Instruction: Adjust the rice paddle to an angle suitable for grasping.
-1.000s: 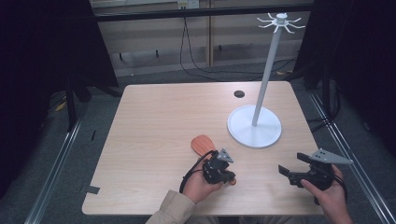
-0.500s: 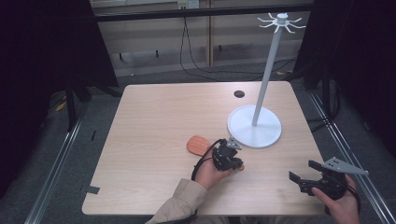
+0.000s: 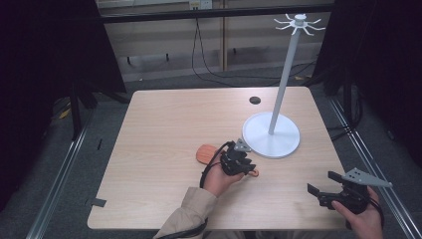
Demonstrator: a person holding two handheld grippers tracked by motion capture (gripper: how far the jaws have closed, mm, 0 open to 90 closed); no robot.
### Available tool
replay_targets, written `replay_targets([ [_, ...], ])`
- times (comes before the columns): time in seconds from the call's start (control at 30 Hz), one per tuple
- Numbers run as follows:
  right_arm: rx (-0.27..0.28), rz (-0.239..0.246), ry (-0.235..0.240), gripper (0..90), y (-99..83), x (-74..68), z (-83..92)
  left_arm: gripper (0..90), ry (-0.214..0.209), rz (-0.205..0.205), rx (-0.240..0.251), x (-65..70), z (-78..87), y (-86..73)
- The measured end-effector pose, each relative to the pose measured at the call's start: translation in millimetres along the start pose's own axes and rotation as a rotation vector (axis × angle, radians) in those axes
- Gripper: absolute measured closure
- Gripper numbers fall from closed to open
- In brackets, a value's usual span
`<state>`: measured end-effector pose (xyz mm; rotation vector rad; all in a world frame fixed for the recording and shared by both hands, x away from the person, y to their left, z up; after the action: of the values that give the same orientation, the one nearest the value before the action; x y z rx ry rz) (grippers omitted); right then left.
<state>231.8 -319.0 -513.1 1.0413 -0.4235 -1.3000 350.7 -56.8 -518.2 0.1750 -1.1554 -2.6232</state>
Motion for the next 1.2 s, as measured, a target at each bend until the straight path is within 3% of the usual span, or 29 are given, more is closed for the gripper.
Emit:
replay_targets([
  [0.1,-0.005,-0.001,0.012,5.4,1.7,-2.6,-3.4,54.4,0.036,-0.041,-0.003,-9.7,13.8,-8.1],
  [0.17,0.000,0.000,0.015,5.4,2.5,-3.8,-4.8,50.9,0.047,-0.050,-0.017,-12.5,16.6,-11.4],
  [0.2,-0.004,0.012,0.024,5.4,3.3,-5.9,-7.2,44.5,0.047,-0.048,-0.030,-17.3,20.3,-18.6],
  [0.4,-0.012,0.021,0.035,5.4,4.9,-10.0,-12.5,35.4,0.063,-0.051,-0.058,-26.2,21.7,-33.8],
  [0.63,-0.015,0.025,0.041,5.4,4.9,-11.8,-16.2,31.9,0.062,-0.084,-0.033,-28.4,7.2,-35.1],
  [0.83,-0.011,0.005,0.042,5.4,4.9,-9.4,-14.0,32.0,0.051,-0.091,-0.065,-28.7,0.4,-37.3],
  [0.9,-0.010,0.006,0.042,5.4,4.4,-8.0,-12.5,35.2,0.056,-0.060,-0.061,-28.3,0.0,-37.4],
  [1.0,-0.006,0.003,0.039,5.4,4.6,-7.4,-12.0,38.6,0.057,-0.083,-0.112,-28.9,4.6,-38.7],
  [1.07,-0.009,0.002,0.039,5.4,4.5,-7.8,-12.2,43.4,0.053,-0.072,-0.107,-26.6,5.2,-38.2],
  [1.2,-0.012,0.005,0.045,5.4,4.1,-9.4,-14.1,50.4,0.052,-0.071,-0.145,-24.1,9.6,-38.9],
])
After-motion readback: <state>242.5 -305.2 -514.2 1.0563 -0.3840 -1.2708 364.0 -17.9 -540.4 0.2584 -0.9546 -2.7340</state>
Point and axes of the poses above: each handheld gripper's, and its own axes: z roughly backward along the jaws, y roughly out of its top, x roughly to its right, the point moved 6 cm from there along -z, roughly forward along the jaws, and after that the axes turned 10 degrees about -z, right-handed, at the moved point
